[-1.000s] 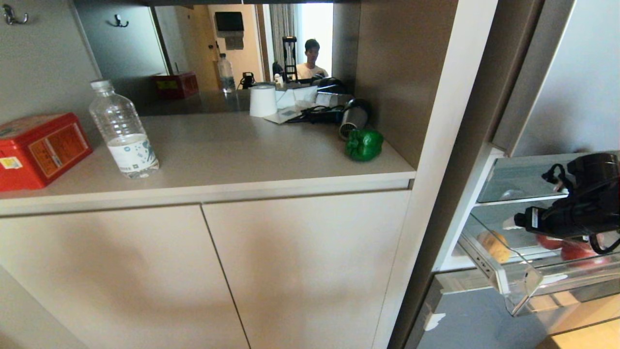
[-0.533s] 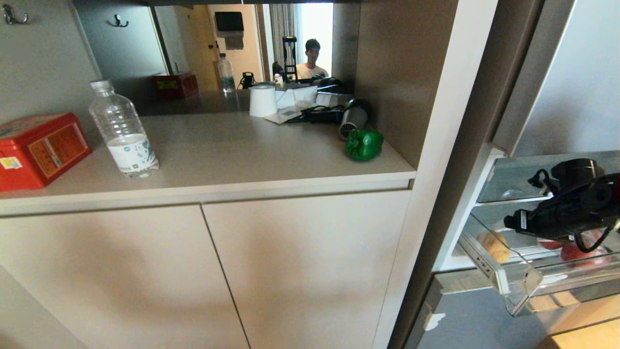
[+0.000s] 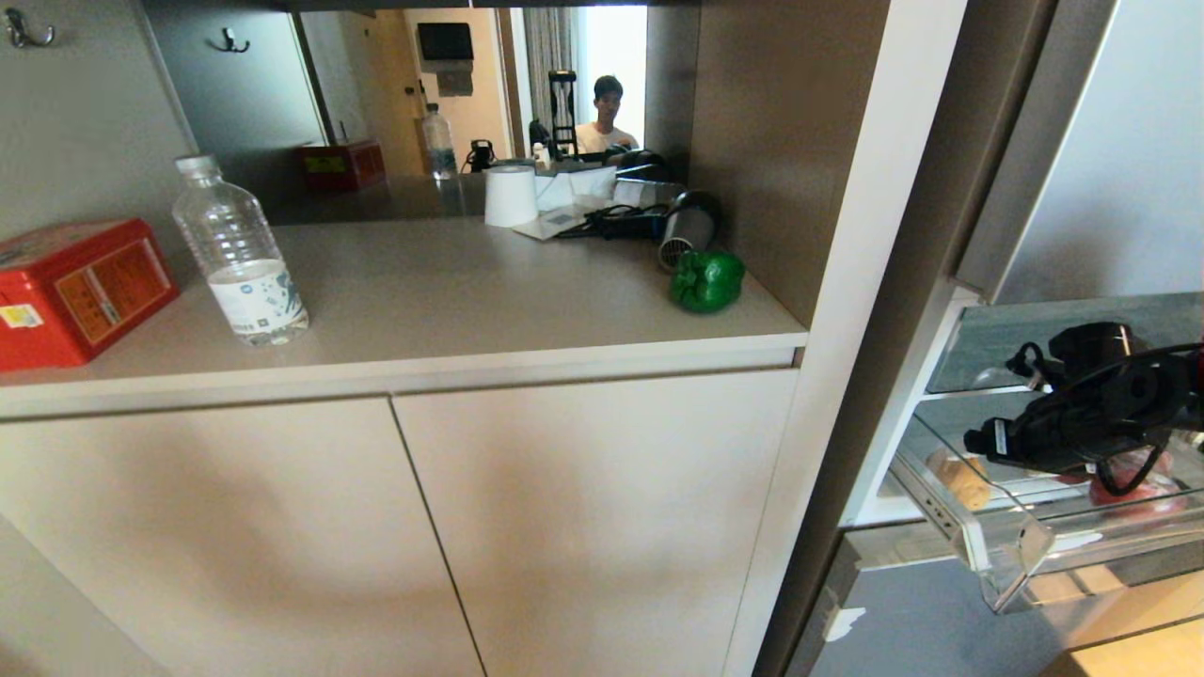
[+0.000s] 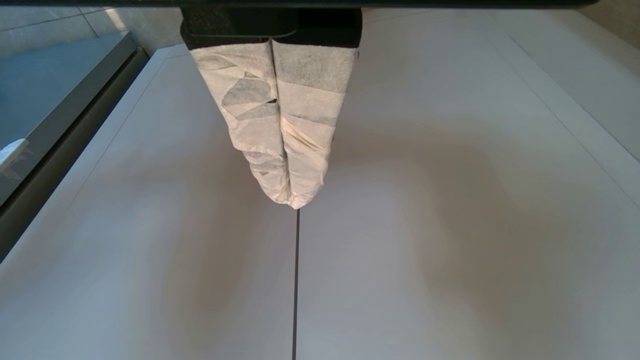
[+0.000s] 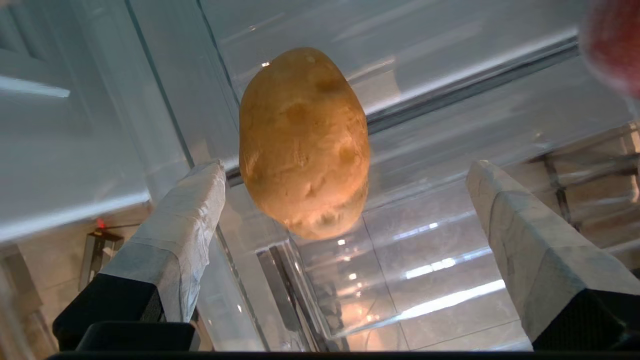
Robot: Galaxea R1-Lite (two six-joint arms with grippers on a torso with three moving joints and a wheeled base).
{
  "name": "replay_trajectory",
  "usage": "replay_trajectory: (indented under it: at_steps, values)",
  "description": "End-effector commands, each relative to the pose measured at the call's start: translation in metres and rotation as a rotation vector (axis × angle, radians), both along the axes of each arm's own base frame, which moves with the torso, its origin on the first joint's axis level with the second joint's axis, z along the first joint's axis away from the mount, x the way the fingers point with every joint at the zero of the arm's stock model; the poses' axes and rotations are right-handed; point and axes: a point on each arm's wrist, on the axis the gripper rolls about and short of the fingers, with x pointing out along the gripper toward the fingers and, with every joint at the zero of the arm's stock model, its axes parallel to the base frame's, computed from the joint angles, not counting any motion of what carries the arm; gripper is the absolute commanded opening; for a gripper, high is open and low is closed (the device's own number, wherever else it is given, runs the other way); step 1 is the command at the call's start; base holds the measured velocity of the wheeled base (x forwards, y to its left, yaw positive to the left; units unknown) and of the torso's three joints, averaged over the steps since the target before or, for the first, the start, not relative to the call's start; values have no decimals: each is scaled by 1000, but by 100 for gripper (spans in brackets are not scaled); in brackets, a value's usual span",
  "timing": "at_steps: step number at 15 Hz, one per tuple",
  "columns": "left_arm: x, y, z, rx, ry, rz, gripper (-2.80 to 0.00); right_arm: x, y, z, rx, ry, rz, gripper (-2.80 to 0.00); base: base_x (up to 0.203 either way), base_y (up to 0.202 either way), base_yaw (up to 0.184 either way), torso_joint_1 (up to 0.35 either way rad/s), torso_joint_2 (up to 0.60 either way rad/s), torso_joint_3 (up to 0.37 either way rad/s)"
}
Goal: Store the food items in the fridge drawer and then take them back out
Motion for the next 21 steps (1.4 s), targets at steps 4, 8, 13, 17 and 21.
replay_trajectory:
  at_steps: [4,8,13,17,21]
  values:
    - [0,0,0,0,1,1,-280,8,3,-12,2,22,13,0,0,0,0,0,0,0]
    - [0,0,0,0,2,0,-280,14,2,-20,3,39,14,0,0,0,0,0,0,0]
    - [0,0,0,0,0,0,-280,16,2,-26,0,66,25,0,0,0,0,0,0,0]
    - [0,0,0,0,0,0,-280,20,3,-29,-1,65,30,0,0,0,0,0,0,0]
    - [0,0,0,0,0,0,-280,22,5,-34,1,75,34,0,0,0,0,0,0,0]
